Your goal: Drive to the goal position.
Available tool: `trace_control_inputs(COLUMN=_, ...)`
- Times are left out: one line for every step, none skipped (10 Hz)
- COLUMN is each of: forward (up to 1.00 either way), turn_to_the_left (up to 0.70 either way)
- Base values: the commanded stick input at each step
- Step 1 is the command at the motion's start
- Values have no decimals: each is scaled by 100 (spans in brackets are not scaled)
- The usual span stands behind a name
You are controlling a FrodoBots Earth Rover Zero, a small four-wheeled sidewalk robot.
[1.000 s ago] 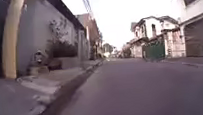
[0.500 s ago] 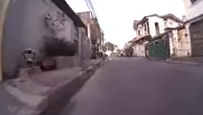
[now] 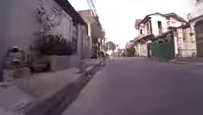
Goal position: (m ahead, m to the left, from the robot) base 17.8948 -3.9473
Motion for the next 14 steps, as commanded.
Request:
trace_control_inputs(forward=100, turn_to_the_left=0)
trace_control_inputs(forward=100, turn_to_the_left=0)
trace_control_inputs(forward=100, turn_to_the_left=0)
trace_control_inputs(forward=100, turn_to_the_left=0)
trace_control_inputs(forward=100, turn_to_the_left=0)
trace_control_inputs(forward=100, turn_to_the_left=0)
trace_control_inputs(forward=100, turn_to_the_left=0)
trace_control_inputs(forward=100, turn_to_the_left=0)
trace_control_inputs(forward=100, turn_to_the_left=0)
trace_control_inputs(forward=100, turn_to_the_left=0)
trace_control_inputs(forward=100, turn_to_the_left=0)
trace_control_inputs(forward=100, turn_to_the_left=0)
trace_control_inputs(forward=100, turn_to_the_left=0)
trace_control_inputs(forward=100, turn_to_the_left=0)
